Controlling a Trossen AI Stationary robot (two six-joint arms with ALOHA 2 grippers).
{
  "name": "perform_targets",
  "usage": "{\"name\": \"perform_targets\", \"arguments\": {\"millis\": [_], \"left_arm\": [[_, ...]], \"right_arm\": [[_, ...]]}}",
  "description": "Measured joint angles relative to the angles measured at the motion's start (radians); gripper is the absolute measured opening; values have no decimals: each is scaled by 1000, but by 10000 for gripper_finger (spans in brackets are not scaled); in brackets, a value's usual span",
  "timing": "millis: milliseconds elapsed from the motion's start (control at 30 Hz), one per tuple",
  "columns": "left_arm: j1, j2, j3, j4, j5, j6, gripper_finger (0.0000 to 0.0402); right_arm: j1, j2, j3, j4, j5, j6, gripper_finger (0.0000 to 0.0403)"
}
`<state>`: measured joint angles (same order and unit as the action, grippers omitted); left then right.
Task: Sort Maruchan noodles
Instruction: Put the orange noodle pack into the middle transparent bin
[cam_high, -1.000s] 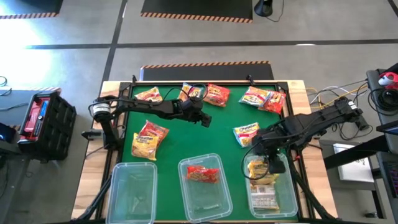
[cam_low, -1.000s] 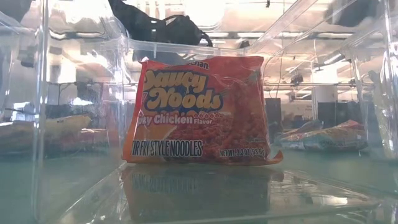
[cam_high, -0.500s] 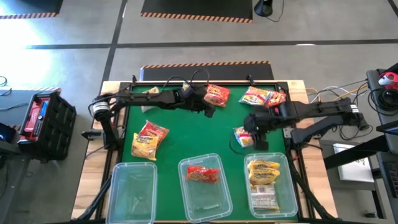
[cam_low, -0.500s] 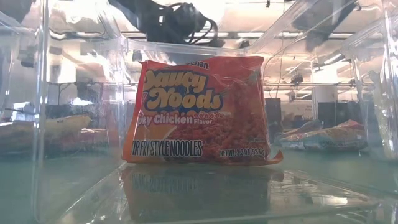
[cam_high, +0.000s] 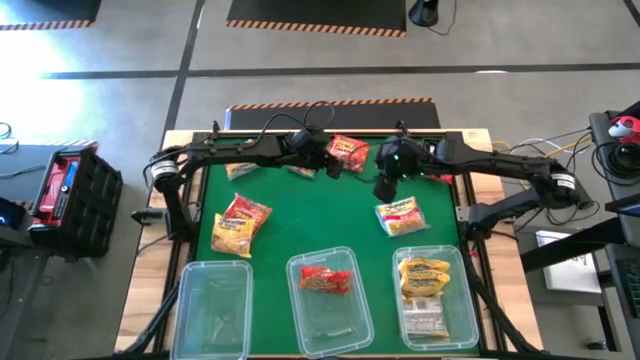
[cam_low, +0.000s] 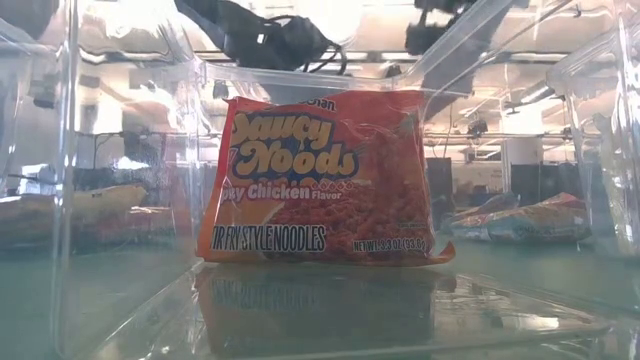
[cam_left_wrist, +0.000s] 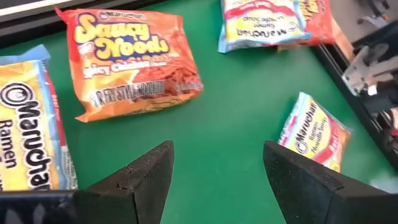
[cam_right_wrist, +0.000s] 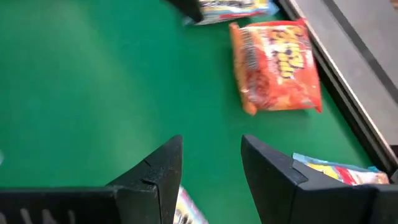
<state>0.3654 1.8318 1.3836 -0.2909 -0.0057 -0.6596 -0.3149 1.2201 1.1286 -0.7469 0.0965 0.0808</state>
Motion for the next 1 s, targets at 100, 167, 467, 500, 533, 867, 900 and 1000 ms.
{"name": "perform_targets", "arguments": {"millis": [100,167,467,500,533,867,900,1000], "left_arm": [[8,21,11,2,-12,-28,231],[11,32,11,0,-16,-44,231],[6,3,-5,-203,-64,25,231],[6,-9,-5,-244,-68,43,231],[6,-18,-5,-278,-78,56,231],[-9,-65,-8,-493,-194,93,231],[-9,-65,-10,-477,-194,90,231],[-10,-65,-10,-427,-195,88,231]], "right_arm": [[-54,14,-40,83,1,71,153],[-83,24,-69,150,0,127,153],[-129,98,-144,327,-26,247,153],[-129,111,-144,333,-26,251,153],[-130,124,-144,343,-26,251,153],[-202,273,-73,387,-29,222,153],[-216,287,-63,387,-29,222,153],[-255,336,-32,390,-27,233,153]]}}
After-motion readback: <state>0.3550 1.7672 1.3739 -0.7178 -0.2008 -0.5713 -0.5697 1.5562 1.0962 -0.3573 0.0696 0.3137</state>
